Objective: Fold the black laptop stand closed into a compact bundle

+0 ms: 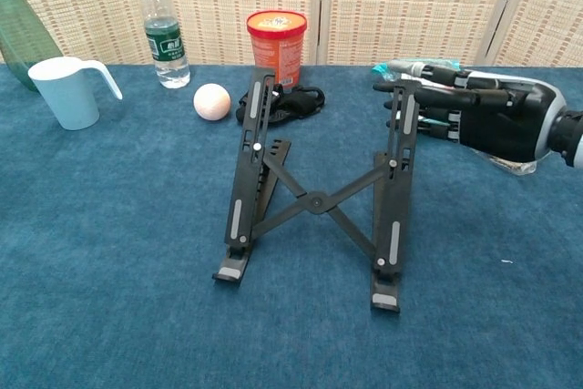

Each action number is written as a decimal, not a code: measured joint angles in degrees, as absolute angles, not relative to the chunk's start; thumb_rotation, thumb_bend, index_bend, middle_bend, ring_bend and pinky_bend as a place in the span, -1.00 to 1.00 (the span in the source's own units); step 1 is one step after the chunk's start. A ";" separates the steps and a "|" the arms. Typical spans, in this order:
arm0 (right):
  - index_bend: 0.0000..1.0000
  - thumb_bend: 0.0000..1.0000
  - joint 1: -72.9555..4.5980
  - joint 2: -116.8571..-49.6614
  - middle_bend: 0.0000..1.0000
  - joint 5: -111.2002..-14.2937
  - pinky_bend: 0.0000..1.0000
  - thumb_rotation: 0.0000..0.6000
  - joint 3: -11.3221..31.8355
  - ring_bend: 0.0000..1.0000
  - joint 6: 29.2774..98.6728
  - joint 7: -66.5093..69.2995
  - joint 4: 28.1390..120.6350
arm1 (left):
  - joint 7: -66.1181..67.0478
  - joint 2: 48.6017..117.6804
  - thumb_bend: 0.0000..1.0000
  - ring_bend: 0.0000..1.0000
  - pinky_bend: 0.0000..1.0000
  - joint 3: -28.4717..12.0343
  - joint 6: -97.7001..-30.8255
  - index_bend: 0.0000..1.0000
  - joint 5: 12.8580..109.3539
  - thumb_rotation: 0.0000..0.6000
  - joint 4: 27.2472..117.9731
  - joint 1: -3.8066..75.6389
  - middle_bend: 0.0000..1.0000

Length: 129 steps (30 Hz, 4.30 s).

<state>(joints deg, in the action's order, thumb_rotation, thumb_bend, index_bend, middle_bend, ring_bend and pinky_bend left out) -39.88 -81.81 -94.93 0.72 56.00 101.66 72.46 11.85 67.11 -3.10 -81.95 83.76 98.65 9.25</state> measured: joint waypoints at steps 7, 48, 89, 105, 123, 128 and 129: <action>-1.00 -0.70 -40.50 -82.20 -0.68 -98.34 -0.80 1.00 -1.44 -0.89 60.51 105.44 71.45 | 11.32 66.68 -0.63 -0.88 -1.00 -2.95 -81.72 -0.66 83.62 1.00 99.13 9.18 -0.72; -1.00 -0.70 -39.78 -68.96 -0.69 -113.34 -0.80 1.00 -16.76 -0.88 81.40 95.25 89.88 | 10.87 66.64 -0.62 -0.88 -1.00 -2.57 -81.76 -0.66 83.97 1.00 99.96 9.08 -0.72; -1.00 -0.70 -41.03 -79.30 -0.71 -105.66 -0.80 1.00 -17.40 -0.88 71.44 99.46 81.17 | 10.81 66.72 -0.63 -0.88 -1.00 -2.12 -81.35 -0.66 83.94 1.00 100.06 8.94 -0.72; -1.00 -0.70 -39.65 -82.42 -0.71 -104.84 -0.80 1.00 -19.27 -0.88 71.44 105.03 78.67 | 10.63 66.71 -0.63 -0.88 -1.00 -2.20 -81.19 -0.66 84.02 1.00 100.13 9.09 -0.72; -1.00 -0.70 -39.39 -76.47 -0.71 -105.12 -0.80 1.00 -17.59 -0.88 76.88 100.34 81.58 | 5.56 66.38 -0.62 -0.88 -1.00 -2.78 -75.83 -0.65 84.72 1.00 98.38 12.54 -0.72; -1.00 -0.70 -39.46 -70.81 -0.71 -104.22 -0.80 1.00 -15.79 -0.88 79.02 96.23 85.09 | -0.78 66.53 -0.63 -0.88 -1.00 -3.11 -69.88 -0.65 85.93 1.00 95.66 16.69 -0.72; -1.00 -0.70 -39.47 -69.63 -0.71 -103.95 -0.80 1.00 -15.41 -0.88 79.34 95.55 85.86 | -1.96 66.65 -0.63 -0.88 -1.00 -3.14 -68.76 -0.65 86.29 1.00 95.05 17.57 -0.72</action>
